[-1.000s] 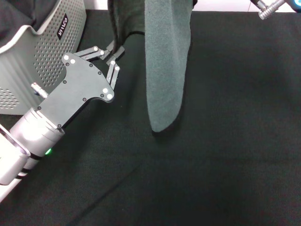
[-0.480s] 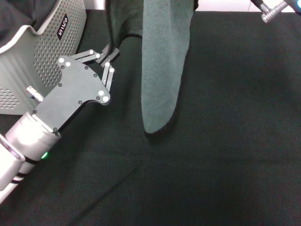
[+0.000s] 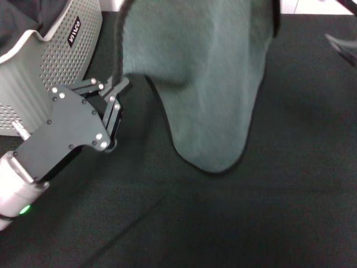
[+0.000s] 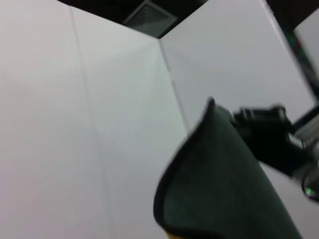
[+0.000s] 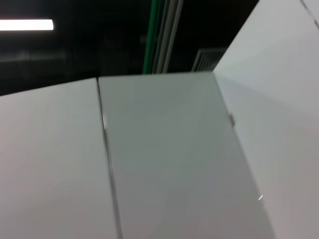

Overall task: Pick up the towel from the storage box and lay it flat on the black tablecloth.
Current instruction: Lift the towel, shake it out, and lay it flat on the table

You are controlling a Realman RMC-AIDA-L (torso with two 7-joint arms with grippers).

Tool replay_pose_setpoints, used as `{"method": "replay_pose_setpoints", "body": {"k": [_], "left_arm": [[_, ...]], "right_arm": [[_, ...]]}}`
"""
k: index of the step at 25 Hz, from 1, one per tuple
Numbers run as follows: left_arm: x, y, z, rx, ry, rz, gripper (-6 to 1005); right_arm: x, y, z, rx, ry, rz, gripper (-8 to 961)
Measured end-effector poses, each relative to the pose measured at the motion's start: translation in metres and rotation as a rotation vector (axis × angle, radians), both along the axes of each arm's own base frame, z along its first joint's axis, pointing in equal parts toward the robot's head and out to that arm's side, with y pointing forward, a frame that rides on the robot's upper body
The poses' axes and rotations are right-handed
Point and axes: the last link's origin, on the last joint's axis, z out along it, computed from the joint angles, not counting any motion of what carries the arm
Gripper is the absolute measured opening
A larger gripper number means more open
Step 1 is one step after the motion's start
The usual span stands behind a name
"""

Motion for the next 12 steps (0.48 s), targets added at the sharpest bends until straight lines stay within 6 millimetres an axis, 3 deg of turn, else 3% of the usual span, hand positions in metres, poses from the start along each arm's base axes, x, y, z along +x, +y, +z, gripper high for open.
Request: {"method": "replay_pose_setpoints", "body": {"k": [12], "left_arm": [[0.013,-0.002,0.054,-0.386,-0.059,-0.213,30]], "right_arm": [[0.064,-0.034,0.029,-0.110,-0.108,0.039,4]]}}
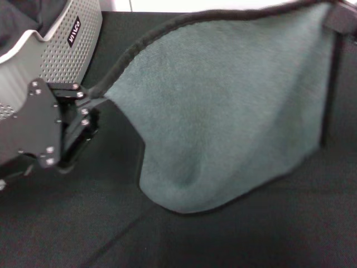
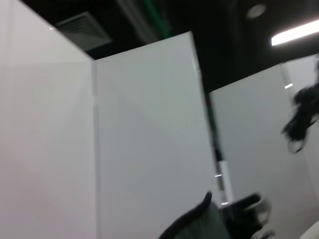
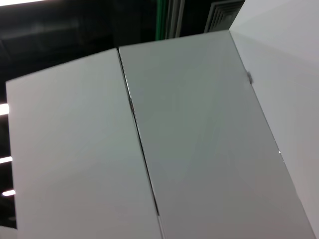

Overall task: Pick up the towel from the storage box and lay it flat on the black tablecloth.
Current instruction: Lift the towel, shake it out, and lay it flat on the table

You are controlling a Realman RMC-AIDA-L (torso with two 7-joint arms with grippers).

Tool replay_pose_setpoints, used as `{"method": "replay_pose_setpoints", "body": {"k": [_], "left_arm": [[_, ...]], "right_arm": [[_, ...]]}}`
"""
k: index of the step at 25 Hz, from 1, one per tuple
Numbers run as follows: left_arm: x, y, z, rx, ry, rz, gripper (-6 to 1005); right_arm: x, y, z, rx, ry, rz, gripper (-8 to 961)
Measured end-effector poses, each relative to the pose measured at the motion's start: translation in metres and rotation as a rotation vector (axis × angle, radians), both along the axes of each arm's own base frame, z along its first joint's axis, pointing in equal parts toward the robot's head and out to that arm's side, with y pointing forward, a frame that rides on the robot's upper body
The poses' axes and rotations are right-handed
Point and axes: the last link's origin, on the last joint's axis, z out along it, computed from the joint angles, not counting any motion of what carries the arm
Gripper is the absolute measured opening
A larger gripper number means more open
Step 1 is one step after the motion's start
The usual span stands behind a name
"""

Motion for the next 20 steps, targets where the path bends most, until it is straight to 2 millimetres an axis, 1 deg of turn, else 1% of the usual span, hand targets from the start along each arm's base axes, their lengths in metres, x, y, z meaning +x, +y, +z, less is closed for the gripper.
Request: {"method": "replay_pose_setpoints", "body": {"k": [3,4,8,11,16,18,19,20], "left_arm": [[0.006,0.001,0.016,-0.080,0.002,-0.042,29],[0.006,0.001,0.016,-0.080,0.002,-0.042,29],[0.012,0.002,0.024,-0.133,0.022,-0.063,27],[0.014,0.005,0.031,-0.164,0.036,-0.070,26],[0.020,0.010,0.044,-0.209,0.072,-0.090,25],[0.021,0.011,0.049,-0.230,0.091,-0.096,24],[0.021,0.011,0.052,-0.237,0.099,-0.095,24],[0.020,0.011,0.055,-0.245,0.107,-0.091,24]], "right_arm": [[0.016,-0.009,0.008,-0.008,0.019,-0.009,4],[0.022,-0.014,0.010,-0.011,0.021,-0.010,4],[0.040,-0.029,0.008,-0.024,0.001,-0.028,4],[0.048,-0.040,0.003,-0.034,-0.008,-0.036,4],[0.052,-0.057,-0.004,-0.061,0.023,-0.027,4],[0.052,-0.065,-0.013,-0.088,0.039,-0.024,4],[0.052,-0.065,-0.013,-0.088,0.039,-0.024,4],[0.051,-0.068,-0.017,-0.100,0.042,-0.024,5]]}}
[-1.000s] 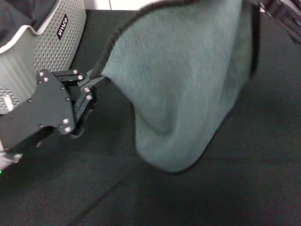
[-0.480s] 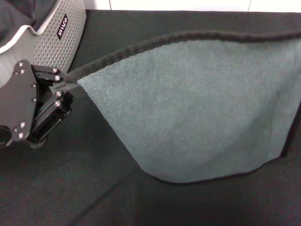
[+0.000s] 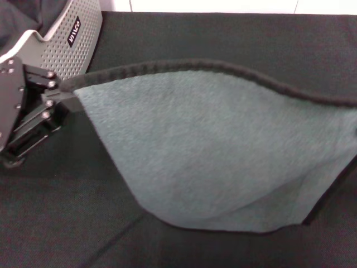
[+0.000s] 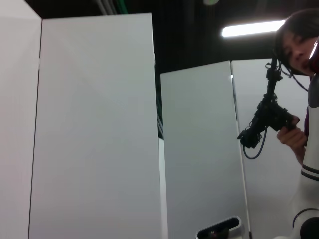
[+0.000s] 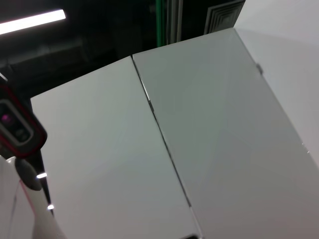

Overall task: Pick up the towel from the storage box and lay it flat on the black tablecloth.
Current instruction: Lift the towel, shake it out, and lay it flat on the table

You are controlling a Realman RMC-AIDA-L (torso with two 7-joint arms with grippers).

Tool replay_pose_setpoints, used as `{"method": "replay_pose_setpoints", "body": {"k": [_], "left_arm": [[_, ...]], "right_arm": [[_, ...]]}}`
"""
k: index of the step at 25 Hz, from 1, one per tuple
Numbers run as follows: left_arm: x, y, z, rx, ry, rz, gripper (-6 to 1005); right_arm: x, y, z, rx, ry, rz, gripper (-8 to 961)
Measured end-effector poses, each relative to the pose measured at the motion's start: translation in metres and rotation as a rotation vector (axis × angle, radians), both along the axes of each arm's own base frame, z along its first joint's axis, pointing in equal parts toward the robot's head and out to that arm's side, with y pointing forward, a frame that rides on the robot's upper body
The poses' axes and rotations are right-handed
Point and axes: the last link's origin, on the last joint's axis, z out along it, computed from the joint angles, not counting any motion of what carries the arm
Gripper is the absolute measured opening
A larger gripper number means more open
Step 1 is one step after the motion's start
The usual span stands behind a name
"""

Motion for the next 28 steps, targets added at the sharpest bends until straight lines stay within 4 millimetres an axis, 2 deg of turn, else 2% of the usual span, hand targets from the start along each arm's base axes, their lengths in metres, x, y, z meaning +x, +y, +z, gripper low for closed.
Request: {"method": "replay_pose_setpoints", "body": {"k": [7,16,23,28], "left_arm": [[-0.011,-0.010,0.010,-0.044,0.072,0.029,24],[-0.018,-0.024,0.017,-0.077,0.114,0.053,25],[-0.021,-0.014,0.027,-0.060,0.120,0.085,25],[-0.022,0.004,0.016,-0.065,0.144,0.108,26]], "right_arm": [[-0.003,-0.013,-0.021,-0.062,0.003,0.004,5],[-0.001,-0.022,-0.026,-0.102,0.013,0.004,5],[-0.001,-0.013,-0.034,-0.098,-0.018,-0.033,5],[-0.001,-0.002,-0.036,-0.063,-0.054,-0.059,5]]}}
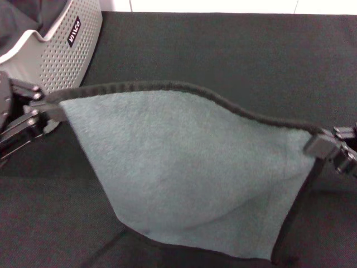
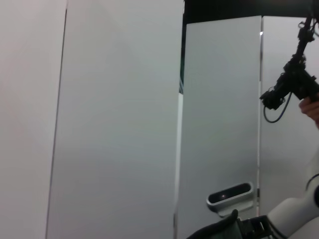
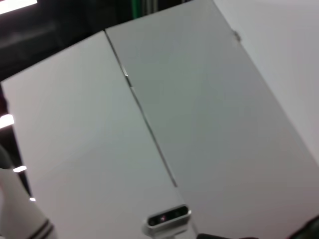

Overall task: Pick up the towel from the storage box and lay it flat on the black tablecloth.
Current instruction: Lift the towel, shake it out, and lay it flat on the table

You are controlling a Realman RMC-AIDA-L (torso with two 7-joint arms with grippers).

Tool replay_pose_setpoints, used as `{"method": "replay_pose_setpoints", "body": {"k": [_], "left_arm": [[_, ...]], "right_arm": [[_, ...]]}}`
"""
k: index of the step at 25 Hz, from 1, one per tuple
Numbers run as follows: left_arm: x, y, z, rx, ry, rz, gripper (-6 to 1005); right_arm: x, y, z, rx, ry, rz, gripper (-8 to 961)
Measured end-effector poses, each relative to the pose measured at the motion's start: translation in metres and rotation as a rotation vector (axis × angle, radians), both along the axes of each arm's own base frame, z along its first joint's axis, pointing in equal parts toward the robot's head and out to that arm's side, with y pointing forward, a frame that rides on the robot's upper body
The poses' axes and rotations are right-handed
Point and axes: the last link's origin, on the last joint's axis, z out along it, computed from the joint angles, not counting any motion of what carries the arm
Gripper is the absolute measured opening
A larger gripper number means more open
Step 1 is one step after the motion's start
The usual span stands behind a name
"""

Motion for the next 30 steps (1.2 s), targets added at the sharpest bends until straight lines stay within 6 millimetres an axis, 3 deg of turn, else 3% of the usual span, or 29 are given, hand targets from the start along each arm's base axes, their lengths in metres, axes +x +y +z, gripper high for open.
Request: {"method": "replay_pose_setpoints", "body": {"k": [6,15,21,30], "left_arm": [[0.001,0.022,-0.015,0.042,0.028,0.021,26],[0.006,0.061,-0.040,0.153,0.113,0.111,26],[0.010,0.081,-0.047,0.245,0.155,0.145,27],[0.002,0.101,-0.062,0.388,0.272,0.181,27]], "right_arm": [[0.006,0.017,0.001,0.058,-0.059,-0.072,5],[0.023,0.053,0.021,0.186,-0.163,-0.202,5],[0.018,0.088,0.026,0.223,-0.240,-0.237,5],[0.010,0.122,0.018,0.257,-0.341,-0.287,6]]}}
